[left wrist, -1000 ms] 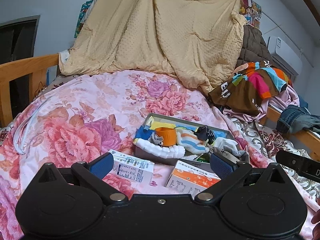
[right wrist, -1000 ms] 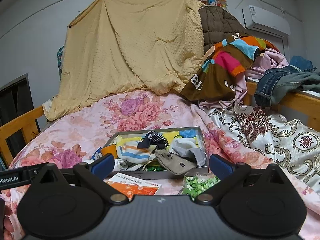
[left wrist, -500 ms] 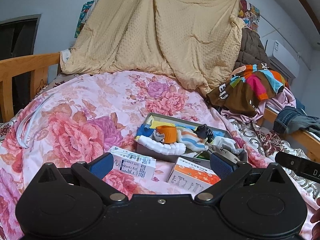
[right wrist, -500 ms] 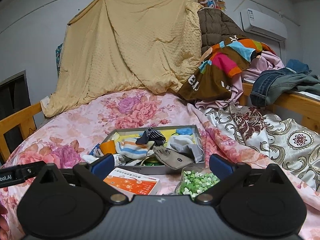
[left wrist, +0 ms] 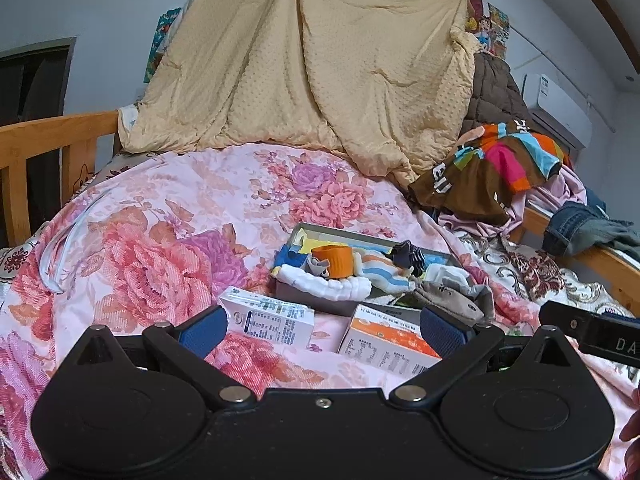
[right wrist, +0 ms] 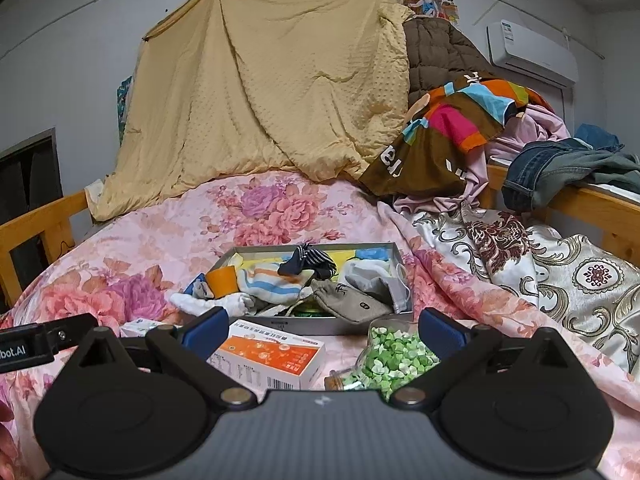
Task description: Organize soft objects
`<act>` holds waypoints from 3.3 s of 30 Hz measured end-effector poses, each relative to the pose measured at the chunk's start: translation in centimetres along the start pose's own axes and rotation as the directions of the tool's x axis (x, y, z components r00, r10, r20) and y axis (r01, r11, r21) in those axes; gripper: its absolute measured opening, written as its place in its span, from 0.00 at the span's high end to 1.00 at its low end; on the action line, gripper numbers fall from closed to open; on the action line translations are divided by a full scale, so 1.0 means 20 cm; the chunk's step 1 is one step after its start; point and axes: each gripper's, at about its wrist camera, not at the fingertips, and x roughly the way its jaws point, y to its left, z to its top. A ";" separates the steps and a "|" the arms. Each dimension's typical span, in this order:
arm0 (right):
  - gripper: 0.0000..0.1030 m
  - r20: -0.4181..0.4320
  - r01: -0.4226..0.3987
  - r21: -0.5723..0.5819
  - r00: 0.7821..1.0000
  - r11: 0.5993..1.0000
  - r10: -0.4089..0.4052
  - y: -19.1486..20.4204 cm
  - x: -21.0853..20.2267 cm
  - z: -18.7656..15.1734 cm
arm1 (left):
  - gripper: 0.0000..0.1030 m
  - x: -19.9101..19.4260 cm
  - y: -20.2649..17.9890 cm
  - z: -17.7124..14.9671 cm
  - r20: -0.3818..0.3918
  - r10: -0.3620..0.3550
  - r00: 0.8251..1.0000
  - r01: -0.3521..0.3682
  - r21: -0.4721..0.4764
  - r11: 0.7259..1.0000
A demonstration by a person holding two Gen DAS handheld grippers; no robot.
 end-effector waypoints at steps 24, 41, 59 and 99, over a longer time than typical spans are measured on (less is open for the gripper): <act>0.00 -0.025 0.007 0.020 1.000 1.000 -0.007 0.04 -0.08 -0.09 | 0.01 -0.13 0.06 -0.11 -0.014 0.084 0.996 -0.084 -0.002 0.996; 0.00 -0.031 0.013 0.030 0.999 0.999 -0.012 0.07 -0.10 -0.12 | 0.01 -0.18 0.11 -0.15 -0.030 0.115 0.993 -0.116 -0.047 0.992; 0.00 -0.061 0.004 0.005 0.998 1.000 -0.004 0.11 -0.10 -0.16 | 0.01 -0.19 0.11 -0.17 -0.034 0.106 0.994 -0.107 -0.033 0.994; 0.00 -0.124 -0.030 -0.011 0.992 0.999 0.028 0.15 -0.07 -0.22 | 0.01 -0.16 0.09 -0.18 -0.055 0.113 0.992 -0.114 -0.006 0.993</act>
